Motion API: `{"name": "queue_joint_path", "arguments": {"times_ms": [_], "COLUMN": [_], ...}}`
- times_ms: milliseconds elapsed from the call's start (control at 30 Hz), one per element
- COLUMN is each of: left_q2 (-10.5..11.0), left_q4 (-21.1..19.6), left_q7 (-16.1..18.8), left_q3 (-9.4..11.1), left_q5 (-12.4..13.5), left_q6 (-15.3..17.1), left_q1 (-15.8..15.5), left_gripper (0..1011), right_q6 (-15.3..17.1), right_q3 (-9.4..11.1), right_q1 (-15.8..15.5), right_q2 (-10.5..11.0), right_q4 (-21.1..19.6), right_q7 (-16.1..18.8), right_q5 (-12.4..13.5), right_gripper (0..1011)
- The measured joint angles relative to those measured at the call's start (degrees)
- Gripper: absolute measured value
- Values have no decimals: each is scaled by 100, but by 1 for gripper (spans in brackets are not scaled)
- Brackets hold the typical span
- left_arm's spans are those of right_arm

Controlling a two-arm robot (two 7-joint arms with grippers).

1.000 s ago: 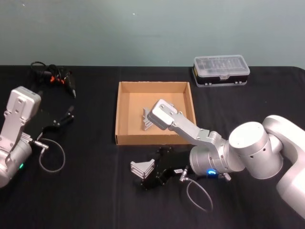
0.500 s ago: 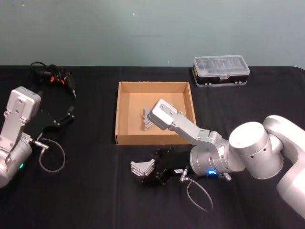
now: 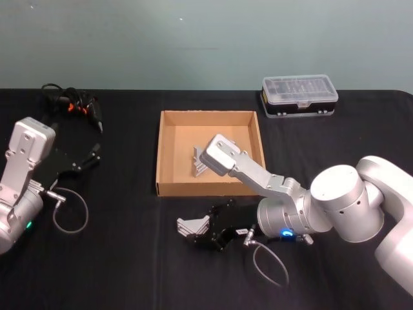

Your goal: Use one hand to pick up the angle iron from the table and place it into the box.

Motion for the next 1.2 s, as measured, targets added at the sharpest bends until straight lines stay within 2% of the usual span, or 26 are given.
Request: {"name": "queue_joint_path", "arguments": {"times_ms": [167,500,700,800,1000,1200], "left_q2": [0,0,0,0,0,0], "left_q4": [0,0,0,0,0,0], "left_q7": [0,0,0,0,0,0], "left_q3": [0,0,0,0,0,0], "left_q5": [0,0,0,0,0,0], "left_q6": [0,0,0,0,0,0], "left_q1": [0,0,0,0,0,0], "left_gripper": [1011,1011,1011,1011,1011,1012], "right_q6": [3,-22,3,21,33,-90], "right_q3": [2,317,409,429,490,503], "right_q1": [-1,-61,71,198,548,893], "right_q2": [2,232,266,223,14,-291], "right_q4": [-5,-493,-601,-482,44,659], "right_q7": [0,-32,-49,-73,-143,-277], "right_q5": [1,147,211,215,211,113], "right_gripper": [530,530,530,530,530,530]}}
